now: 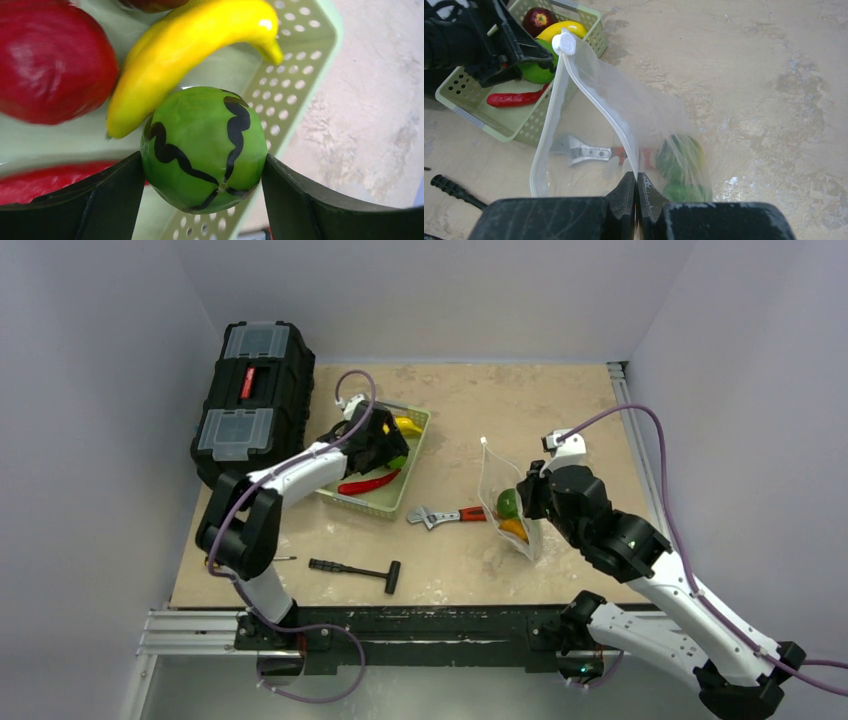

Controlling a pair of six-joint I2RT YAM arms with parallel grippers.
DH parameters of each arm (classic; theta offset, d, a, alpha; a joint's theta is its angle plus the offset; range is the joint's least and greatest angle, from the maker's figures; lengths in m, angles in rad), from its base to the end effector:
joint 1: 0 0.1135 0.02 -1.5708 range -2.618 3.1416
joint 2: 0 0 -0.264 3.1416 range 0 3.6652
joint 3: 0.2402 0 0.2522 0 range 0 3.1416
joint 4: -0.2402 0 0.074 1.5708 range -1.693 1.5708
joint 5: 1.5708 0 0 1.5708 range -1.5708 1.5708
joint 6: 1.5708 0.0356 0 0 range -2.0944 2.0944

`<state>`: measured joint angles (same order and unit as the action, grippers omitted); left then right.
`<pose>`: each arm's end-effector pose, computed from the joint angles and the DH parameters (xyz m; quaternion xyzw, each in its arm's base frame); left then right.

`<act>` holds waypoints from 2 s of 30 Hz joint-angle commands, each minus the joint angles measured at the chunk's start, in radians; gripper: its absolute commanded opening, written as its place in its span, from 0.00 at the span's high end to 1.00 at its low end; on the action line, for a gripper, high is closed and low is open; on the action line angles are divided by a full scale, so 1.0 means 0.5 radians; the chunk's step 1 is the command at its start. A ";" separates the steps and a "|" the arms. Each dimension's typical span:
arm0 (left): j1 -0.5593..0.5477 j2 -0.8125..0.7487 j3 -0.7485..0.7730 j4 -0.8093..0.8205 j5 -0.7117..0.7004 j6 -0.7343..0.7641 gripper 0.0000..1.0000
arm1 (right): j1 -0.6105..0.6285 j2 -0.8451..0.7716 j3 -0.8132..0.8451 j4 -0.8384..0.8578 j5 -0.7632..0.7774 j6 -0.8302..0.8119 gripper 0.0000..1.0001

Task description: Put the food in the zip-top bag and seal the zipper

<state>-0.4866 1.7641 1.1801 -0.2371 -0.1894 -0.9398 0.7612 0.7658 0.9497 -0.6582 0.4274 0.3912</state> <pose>0.3412 -0.1729 0.2078 -0.2419 0.8949 -0.1719 0.3332 0.1218 0.0957 0.3517 -0.0448 0.8401 0.1257 0.5257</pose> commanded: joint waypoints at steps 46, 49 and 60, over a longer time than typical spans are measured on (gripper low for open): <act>-0.986 -0.621 0.143 0.208 0.573 0.582 0.52 | 0.011 -0.075 0.028 0.144 -0.059 -0.025 1.00; -0.999 -0.608 0.208 0.074 0.498 0.627 0.40 | 0.012 -0.076 0.008 0.187 -0.071 -0.008 1.00; -1.000 -0.499 0.333 0.040 0.475 0.619 0.15 | 0.011 -0.069 0.011 0.168 -0.098 -0.032 1.00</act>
<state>-0.9833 1.4857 1.2766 -0.2443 0.0437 -0.6346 0.7612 0.7387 0.9401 -0.6056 0.3916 0.3912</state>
